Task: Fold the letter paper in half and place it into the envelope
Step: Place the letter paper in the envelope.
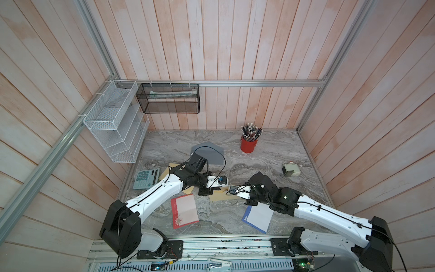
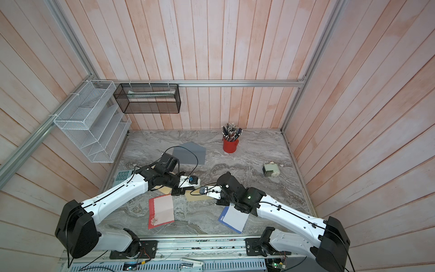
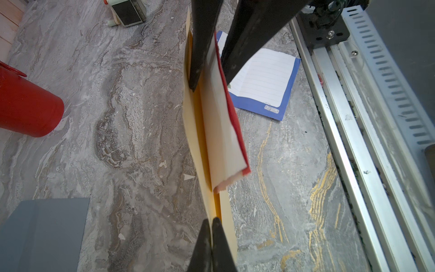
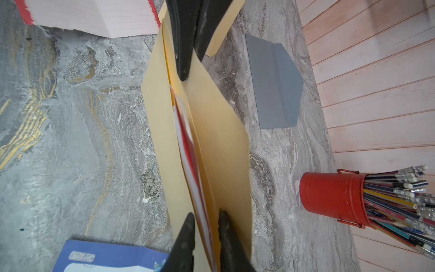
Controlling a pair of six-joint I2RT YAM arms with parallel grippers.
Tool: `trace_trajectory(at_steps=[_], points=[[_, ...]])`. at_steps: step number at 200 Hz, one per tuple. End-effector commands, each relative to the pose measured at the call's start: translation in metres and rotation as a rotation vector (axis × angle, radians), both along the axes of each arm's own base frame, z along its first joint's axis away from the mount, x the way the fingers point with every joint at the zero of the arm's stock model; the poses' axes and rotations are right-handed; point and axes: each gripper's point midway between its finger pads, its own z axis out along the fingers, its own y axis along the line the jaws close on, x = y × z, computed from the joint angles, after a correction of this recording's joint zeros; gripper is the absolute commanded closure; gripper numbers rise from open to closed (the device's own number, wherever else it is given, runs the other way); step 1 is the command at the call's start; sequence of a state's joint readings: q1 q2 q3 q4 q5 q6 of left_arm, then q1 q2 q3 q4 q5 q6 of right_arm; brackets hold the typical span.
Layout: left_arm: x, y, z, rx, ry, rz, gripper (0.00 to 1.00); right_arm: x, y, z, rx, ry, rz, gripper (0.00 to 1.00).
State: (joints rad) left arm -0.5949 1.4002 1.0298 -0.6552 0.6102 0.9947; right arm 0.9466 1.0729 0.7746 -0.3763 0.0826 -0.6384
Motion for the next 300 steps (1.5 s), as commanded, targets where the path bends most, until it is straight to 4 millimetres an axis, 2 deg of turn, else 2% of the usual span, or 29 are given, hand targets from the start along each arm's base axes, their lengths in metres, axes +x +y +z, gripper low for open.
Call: trace_trajectory(at_steps=[1,32,75,113,181,200,237,300], points=[[-0.005,-0.002,0.000,-0.012,0.019,-0.016,1.00,-0.005,0.004,0.015,0.036,0.017,0.008,0.79],[-0.006,-0.002,-0.001,-0.009,0.023,-0.018,1.00,-0.007,0.004,0.015,0.038,0.026,0.014,0.84],[-0.005,-0.002,0.000,-0.013,0.020,-0.018,1.00,-0.005,0.003,0.012,0.021,0.028,0.002,0.96],[-0.006,-0.002,0.001,-0.017,0.018,-0.020,1.00,-0.001,0.006,0.002,0.003,0.035,-0.013,0.99],[-0.007,-0.002,0.004,-0.025,0.015,-0.020,1.00,0.009,0.006,-0.013,-0.014,0.045,-0.078,0.99],[-0.007,-0.003,0.004,-0.026,0.016,-0.021,1.00,0.008,0.006,-0.011,-0.008,0.052,-0.084,0.97],[-0.006,-0.002,0.003,-0.023,0.018,-0.018,1.00,0.006,0.002,0.007,0.046,0.028,-0.092,0.85],[-0.006,-0.002,0.002,-0.022,0.018,-0.016,1.00,0.001,0.003,0.012,0.069,0.041,-0.078,0.83]])
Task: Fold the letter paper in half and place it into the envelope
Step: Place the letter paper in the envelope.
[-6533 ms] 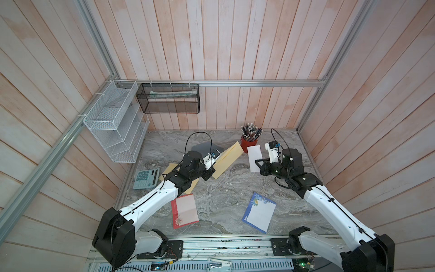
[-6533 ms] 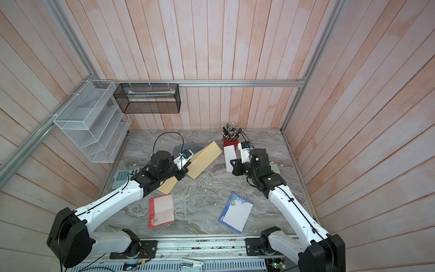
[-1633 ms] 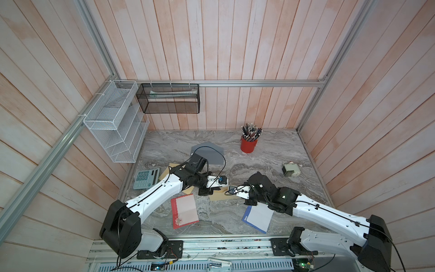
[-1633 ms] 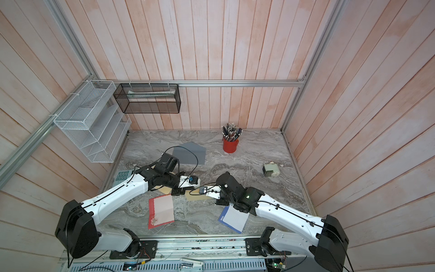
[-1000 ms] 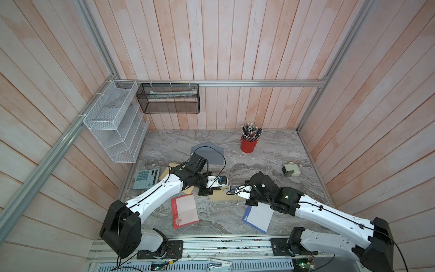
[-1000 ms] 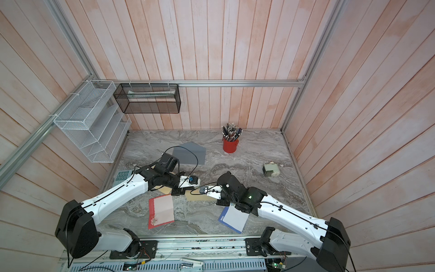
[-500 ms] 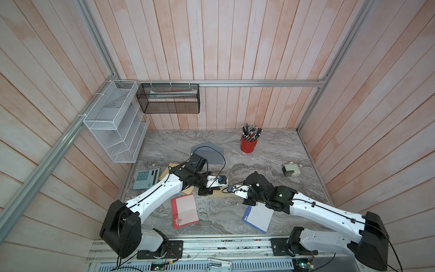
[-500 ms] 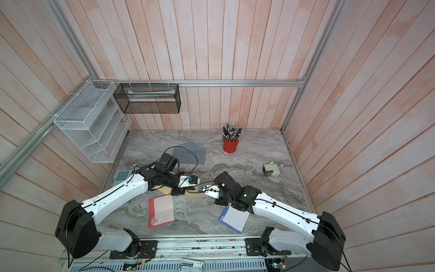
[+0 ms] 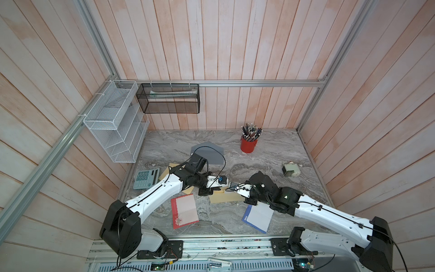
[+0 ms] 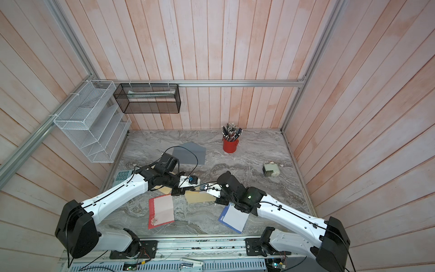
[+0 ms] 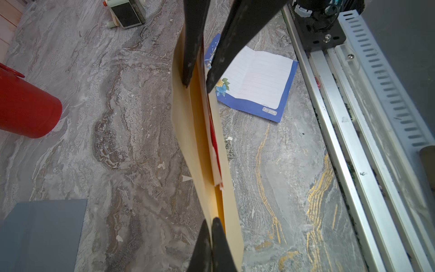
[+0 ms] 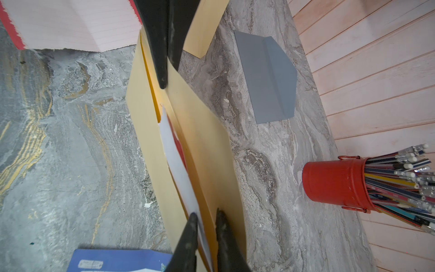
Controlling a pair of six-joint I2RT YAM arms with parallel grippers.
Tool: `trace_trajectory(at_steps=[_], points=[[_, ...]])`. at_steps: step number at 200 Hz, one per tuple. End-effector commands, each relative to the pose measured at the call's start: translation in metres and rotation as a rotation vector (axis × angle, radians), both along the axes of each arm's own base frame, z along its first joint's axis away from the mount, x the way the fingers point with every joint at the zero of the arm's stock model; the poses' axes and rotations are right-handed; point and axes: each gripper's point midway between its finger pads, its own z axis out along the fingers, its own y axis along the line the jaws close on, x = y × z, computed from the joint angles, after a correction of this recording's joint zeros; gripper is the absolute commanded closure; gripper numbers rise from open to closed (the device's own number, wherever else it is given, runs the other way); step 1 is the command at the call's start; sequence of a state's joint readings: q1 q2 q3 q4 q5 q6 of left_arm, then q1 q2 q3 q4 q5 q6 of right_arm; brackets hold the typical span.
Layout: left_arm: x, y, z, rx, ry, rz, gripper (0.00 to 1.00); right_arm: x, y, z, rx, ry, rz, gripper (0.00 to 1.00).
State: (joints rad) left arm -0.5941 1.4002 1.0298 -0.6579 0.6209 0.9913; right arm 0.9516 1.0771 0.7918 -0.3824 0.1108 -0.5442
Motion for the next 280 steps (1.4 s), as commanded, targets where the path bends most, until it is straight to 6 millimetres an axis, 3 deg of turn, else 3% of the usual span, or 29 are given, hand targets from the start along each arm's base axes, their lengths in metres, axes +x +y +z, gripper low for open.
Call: trace_trajectory(at_steps=[1,44,186,224,280], points=[[-0.005,-0.002,0.002,-0.015,0.009,-0.014,1.00,-0.003,0.004,0.007,0.028,0.010,0.002,0.83],[-0.005,-0.002,0.002,-0.019,0.010,-0.016,1.00,-0.002,0.007,0.000,0.013,0.024,0.004,0.94],[-0.008,-0.004,0.008,-0.043,0.012,-0.027,1.00,0.007,0.015,-0.026,0.030,0.074,-0.066,0.91],[-0.008,-0.004,0.006,-0.041,0.014,-0.025,1.00,0.007,0.012,-0.012,0.067,0.059,-0.083,0.78],[-0.008,-0.003,0.006,-0.039,0.015,-0.023,1.00,0.005,0.003,0.001,0.103,0.032,-0.104,0.79]])
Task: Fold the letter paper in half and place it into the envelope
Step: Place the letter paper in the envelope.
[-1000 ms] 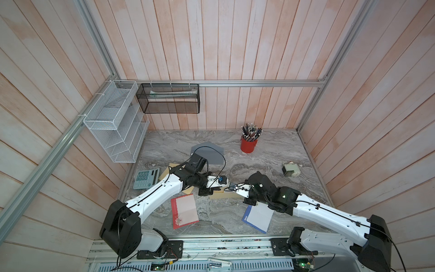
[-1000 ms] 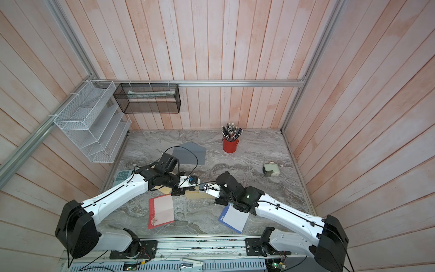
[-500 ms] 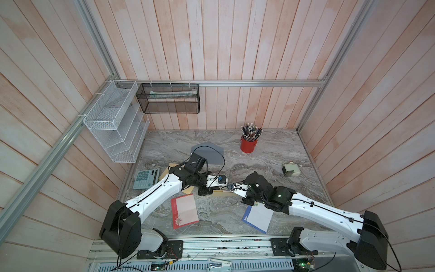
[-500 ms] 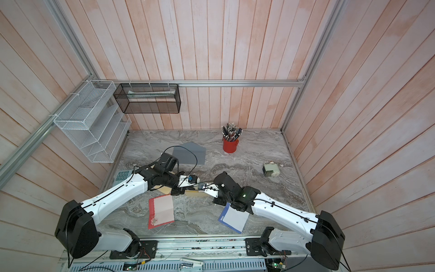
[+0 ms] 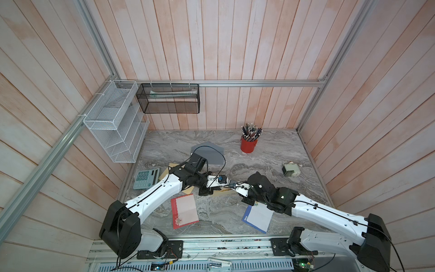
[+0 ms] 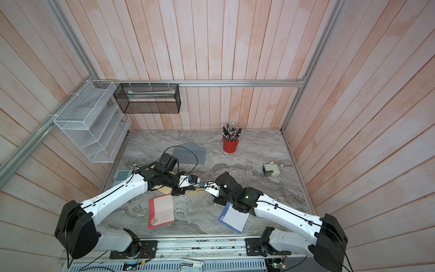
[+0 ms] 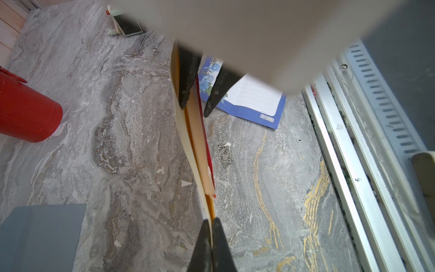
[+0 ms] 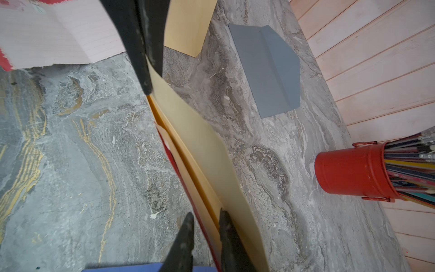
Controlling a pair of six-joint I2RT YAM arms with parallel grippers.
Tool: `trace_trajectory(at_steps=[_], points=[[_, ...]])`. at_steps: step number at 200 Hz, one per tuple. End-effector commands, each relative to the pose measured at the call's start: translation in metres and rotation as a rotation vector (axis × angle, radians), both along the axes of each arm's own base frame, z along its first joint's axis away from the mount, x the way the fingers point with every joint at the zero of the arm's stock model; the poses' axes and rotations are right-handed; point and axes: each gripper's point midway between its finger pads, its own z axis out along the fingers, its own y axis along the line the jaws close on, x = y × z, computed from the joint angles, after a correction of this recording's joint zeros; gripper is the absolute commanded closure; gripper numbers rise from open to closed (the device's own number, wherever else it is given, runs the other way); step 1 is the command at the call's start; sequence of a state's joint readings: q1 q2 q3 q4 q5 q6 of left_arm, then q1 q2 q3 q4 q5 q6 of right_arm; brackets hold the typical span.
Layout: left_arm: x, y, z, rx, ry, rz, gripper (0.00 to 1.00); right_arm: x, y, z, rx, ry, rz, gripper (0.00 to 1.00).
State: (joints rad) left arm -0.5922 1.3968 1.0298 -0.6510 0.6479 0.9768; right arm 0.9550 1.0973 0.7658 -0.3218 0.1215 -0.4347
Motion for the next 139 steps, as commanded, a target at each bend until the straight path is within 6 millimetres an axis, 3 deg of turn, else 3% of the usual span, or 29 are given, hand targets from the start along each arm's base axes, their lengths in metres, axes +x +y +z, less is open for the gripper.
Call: trace_trajectory(at_steps=[1,139], points=[[-0.006,-0.001,0.002,-0.014,0.000,-0.021,1.00,0.000,-0.002,0.007,0.037,-0.011,-0.029,0.79],[-0.009,-0.002,0.006,-0.031,0.004,-0.027,1.00,0.001,-0.009,-0.003,0.083,0.003,-0.095,0.71]])
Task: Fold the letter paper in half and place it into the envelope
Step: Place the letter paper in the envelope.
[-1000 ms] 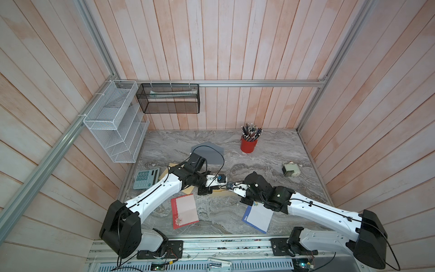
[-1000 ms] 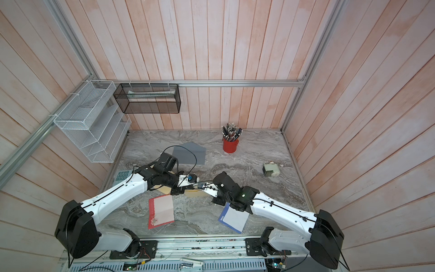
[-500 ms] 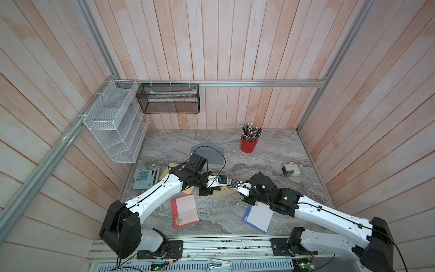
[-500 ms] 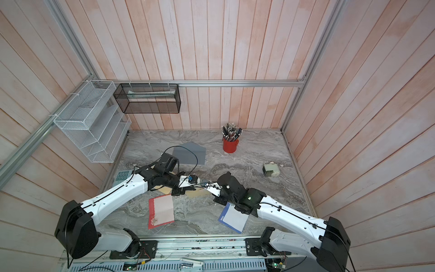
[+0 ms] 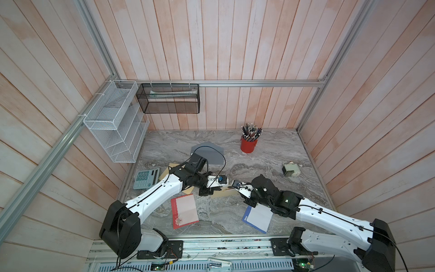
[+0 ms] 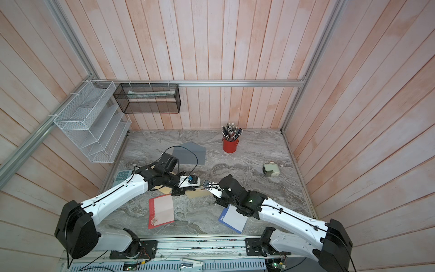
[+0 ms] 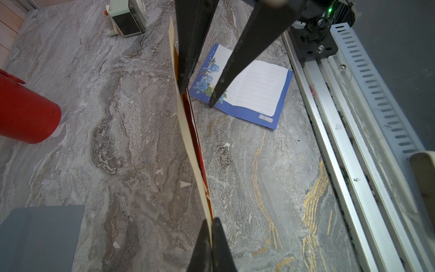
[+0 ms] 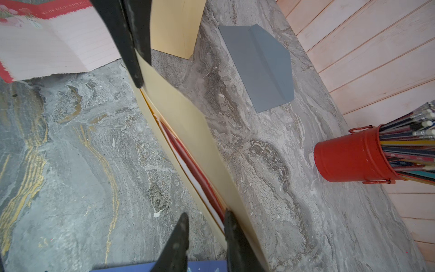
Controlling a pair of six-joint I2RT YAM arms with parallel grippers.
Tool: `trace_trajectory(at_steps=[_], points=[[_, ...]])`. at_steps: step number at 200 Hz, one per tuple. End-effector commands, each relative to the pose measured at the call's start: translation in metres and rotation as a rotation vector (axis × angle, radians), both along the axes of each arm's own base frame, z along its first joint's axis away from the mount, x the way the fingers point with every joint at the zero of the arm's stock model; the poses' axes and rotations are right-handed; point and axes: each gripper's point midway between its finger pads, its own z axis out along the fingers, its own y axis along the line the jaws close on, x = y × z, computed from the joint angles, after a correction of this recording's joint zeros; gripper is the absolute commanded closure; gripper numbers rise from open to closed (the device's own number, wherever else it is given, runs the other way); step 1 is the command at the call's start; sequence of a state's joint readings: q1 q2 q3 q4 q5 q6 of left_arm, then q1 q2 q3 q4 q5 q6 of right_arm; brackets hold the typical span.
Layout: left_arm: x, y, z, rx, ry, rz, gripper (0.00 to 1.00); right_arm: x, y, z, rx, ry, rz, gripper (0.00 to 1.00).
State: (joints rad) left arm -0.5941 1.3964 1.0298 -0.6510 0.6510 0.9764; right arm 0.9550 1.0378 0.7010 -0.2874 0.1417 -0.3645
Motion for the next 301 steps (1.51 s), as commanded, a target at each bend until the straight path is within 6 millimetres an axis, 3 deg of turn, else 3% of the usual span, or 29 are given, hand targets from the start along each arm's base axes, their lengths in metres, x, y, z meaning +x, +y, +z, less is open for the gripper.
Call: trace_trajectory(at_steps=[1,82,107,133,158,212,245,277,301], points=[[-0.008,-0.001,0.005,-0.028,0.004,-0.025,1.00,0.004,0.001,-0.001,0.029,-0.006,-0.036,0.71],[-0.010,-0.002,0.007,-0.038,0.010,-0.031,1.00,0.013,0.003,-0.007,0.074,-0.010,-0.095,0.65],[-0.010,-0.002,0.006,-0.036,0.012,-0.028,1.00,0.013,0.003,0.012,0.135,-0.015,-0.099,0.60],[-0.008,-0.001,0.002,-0.027,0.015,-0.021,1.00,0.006,0.002,0.043,0.245,-0.035,-0.087,0.47],[-0.005,-0.001,0.000,-0.027,0.021,-0.010,1.00,-0.005,0.002,0.066,0.341,-0.027,-0.044,0.44],[-0.001,-0.003,-0.003,-0.032,0.061,-0.007,1.00,-0.019,0.001,0.082,0.430,0.008,-0.008,0.40],[0.008,-0.008,0.004,-0.068,0.075,0.053,1.00,-0.002,-0.018,0.116,0.599,-0.044,-0.141,0.28],[0.030,-0.008,0.022,-0.133,0.094,0.232,1.00,0.025,-0.052,0.149,0.775,-0.071,-0.323,0.25],[0.049,-0.006,0.045,-0.269,0.151,0.427,1.00,0.043,-0.075,0.159,0.867,-0.063,-0.437,0.25]])
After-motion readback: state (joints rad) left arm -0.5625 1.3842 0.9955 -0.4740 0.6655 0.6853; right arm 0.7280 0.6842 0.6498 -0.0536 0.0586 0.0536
